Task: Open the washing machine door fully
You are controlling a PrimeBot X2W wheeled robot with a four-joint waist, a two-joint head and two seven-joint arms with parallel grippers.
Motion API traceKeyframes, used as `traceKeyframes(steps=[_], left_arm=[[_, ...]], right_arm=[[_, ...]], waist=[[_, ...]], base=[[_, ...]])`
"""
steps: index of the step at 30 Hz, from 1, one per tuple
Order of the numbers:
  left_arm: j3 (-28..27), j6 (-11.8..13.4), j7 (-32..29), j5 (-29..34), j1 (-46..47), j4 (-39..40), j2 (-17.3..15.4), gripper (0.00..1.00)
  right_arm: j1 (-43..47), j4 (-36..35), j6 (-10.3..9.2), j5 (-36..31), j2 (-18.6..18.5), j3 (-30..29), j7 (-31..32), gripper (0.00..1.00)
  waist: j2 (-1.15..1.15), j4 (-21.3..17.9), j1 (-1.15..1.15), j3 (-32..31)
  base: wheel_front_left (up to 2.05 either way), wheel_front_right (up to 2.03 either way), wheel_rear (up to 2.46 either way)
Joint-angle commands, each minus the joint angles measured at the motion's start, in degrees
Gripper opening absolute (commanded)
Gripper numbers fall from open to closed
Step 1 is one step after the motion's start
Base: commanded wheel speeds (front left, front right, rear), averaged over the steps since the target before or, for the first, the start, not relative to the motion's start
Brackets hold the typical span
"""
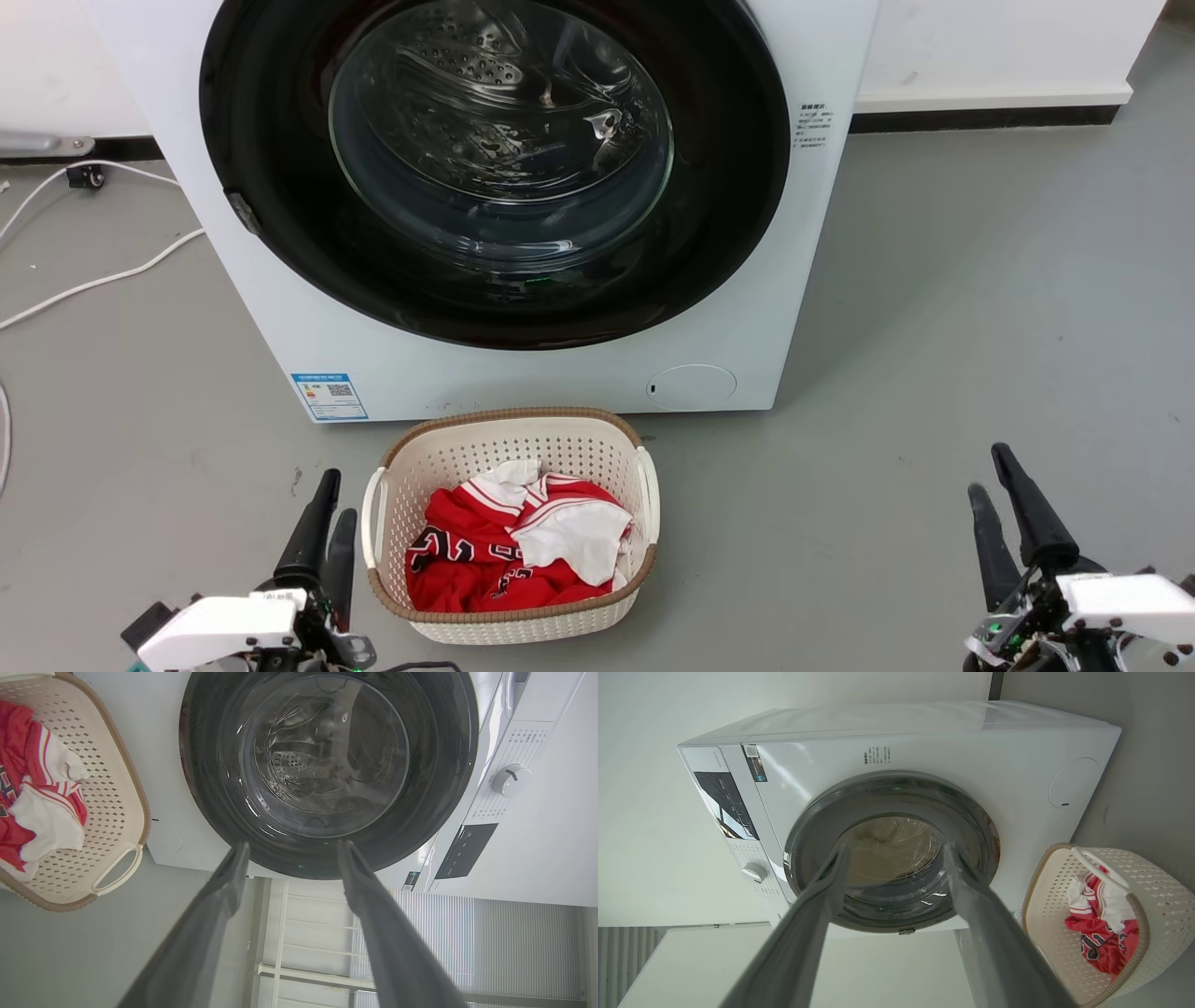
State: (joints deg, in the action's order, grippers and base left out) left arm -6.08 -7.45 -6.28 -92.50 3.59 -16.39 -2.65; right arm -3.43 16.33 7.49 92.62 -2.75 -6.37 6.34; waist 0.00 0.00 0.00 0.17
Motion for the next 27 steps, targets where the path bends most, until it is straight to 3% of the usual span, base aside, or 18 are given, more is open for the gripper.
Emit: traceKeyframes(steps=[1,7,27], left_arm=[[0.0,0.0,0.6,0.3,0.8,1.2,-0.1,1.0],[-0.4,0.1,2.3,4.4,0.7,2.7,-0.1,1.0],[3.2,4.6,7.3,29.5,-0.8,9.2,-0.2,1.0]], right_arm=[[-0.8,-1.0,0.0,-0.3,-0.1,0.1,-0.5,1.0],[-0.2,-2.5,0.0,-4.5,-0.1,0.0,-2.3,1.0],[2.1,-10.0,0.0,-35.1,-0.2,4.0,-7.3,1.0]], waist=[[0.0,0.0,0.0,0.0],[0.0,0.0,0.0,0.0],[0.0,0.1,0.0,0.2]], base=[[0.0,0.0,0.0],[0.0,0.0,0.0],[0.0,0.0,0.0]])
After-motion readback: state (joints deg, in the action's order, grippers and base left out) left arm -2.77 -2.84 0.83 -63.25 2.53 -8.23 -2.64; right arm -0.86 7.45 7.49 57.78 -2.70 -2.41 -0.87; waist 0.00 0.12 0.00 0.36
